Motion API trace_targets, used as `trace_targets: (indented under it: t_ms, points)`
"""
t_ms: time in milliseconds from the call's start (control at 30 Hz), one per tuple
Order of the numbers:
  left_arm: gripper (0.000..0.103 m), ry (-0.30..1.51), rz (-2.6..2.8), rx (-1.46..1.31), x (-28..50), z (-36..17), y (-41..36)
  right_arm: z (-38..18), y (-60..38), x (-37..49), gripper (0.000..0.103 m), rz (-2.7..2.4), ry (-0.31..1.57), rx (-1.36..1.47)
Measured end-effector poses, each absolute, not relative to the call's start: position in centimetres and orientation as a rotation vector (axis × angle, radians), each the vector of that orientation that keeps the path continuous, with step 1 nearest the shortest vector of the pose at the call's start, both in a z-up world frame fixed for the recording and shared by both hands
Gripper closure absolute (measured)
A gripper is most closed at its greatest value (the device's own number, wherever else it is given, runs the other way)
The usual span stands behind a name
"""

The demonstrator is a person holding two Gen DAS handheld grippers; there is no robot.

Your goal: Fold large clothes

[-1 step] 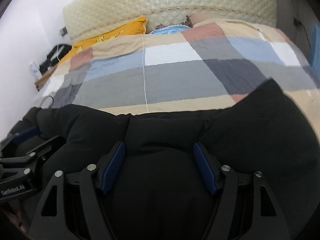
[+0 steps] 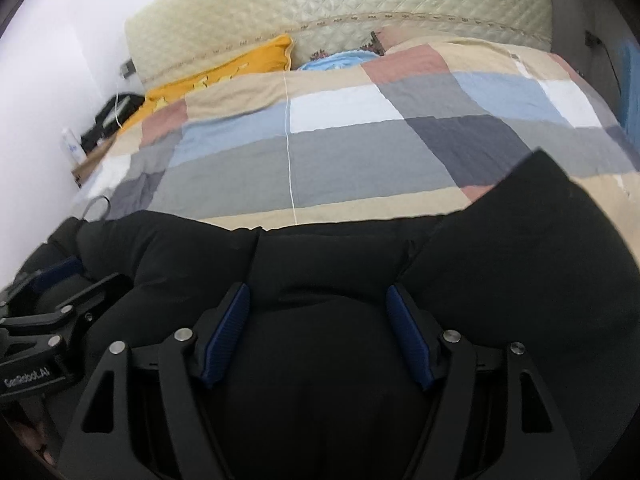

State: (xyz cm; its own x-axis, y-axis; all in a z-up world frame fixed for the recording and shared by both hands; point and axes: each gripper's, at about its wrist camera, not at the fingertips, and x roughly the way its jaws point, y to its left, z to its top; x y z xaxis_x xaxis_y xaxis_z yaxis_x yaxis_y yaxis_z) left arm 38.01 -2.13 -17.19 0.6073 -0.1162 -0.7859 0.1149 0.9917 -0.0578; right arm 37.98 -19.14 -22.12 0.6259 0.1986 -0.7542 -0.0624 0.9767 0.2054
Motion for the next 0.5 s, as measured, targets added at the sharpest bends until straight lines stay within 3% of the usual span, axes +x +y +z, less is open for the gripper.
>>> trace_targets:
  t_ms: [233,500]
  points:
    - [0.006,0.89,-0.17,-0.074,36.1,-15.7,-1.0,-21.3,-18.6,36.4,0.031,0.162,0.857,0.149]
    - [0.007,0.811,-0.114,-0.05,32.6,-11.4,1.4,-15.4,-21.1,33.5,0.031,0.201,0.742,0.212]
